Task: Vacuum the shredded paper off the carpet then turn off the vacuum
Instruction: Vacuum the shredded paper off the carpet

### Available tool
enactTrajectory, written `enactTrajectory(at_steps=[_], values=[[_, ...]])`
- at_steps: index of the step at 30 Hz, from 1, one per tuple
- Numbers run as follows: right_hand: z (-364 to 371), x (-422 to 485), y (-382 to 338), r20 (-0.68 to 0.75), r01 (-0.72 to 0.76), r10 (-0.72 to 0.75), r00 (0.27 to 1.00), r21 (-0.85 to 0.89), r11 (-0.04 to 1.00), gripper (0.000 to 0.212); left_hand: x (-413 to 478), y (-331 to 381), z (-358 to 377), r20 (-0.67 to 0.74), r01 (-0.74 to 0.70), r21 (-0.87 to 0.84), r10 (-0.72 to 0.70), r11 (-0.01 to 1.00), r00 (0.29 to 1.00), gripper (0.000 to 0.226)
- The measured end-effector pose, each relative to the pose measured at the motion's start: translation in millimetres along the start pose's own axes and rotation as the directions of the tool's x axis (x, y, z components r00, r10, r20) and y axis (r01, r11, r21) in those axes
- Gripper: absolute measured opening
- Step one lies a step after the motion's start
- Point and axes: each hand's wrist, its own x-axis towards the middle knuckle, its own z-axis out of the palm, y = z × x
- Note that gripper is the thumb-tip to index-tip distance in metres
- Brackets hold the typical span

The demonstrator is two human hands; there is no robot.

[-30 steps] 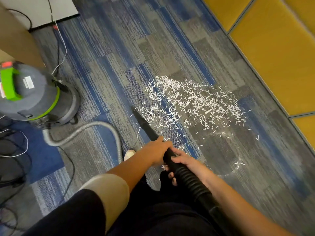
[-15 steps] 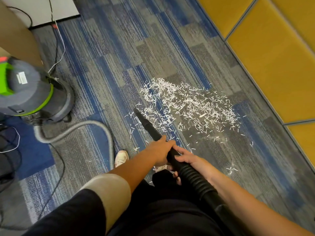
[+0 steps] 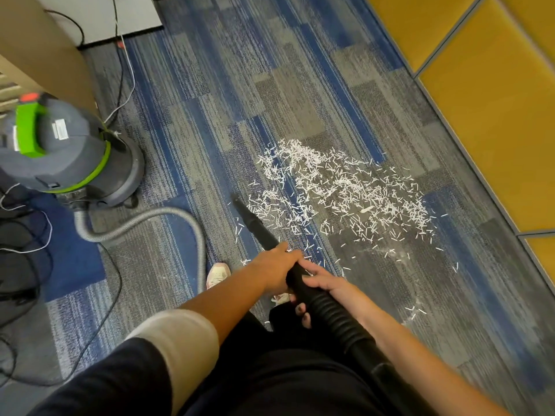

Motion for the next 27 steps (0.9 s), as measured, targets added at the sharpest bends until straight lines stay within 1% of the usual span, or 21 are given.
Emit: enactTrajectory(at_steps=[4,7,8,13,18,23,27], values=[[-4,-3,0,0.015,-0.006,0.006,1.000,0.033,0.999,0.057,3,8,-3,0.024,-0.005,-0.002,0.006,1.000,1.000,0.039],[-8,-7,-1,0.017,0.016,-0.017,1.000,0.047,0.999,0.070,7,16,-4,0.039,-0.024,0.020,0.023,1.000,0.999,0.041],[-9,-8,-1,0.016,0.025,-0.026,1.000,0.050,0.998,0.071,8,19,-4,0.044,-0.028,0.031,0.026,0.999,0.999,0.042],[-13,-16,-6,0.028,0.075,-0.076,0.997,0.043,0.996,0.066,17,27,-9,0.055,-0.055,0.043,0.052,0.998,0.997,0.043],[-12,-19,-17,0.012,0.135,-0.135,0.991,0.037,0.990,0.064,28,31,-20,0.000,-0.096,0.063,0.096,0.993,0.995,0.040],[-7,-10,-16,0.013,0.098,-0.098,0.995,0.009,0.995,0.047,24,19,-19,0.014,-0.073,0.049,0.073,0.996,0.997,0.041],[-8,-2,-7,0.005,0.055,-0.055,0.998,-0.012,0.998,0.051,15,12,-9,0.040,-0.037,0.025,0.036,0.999,0.999,0.038]])
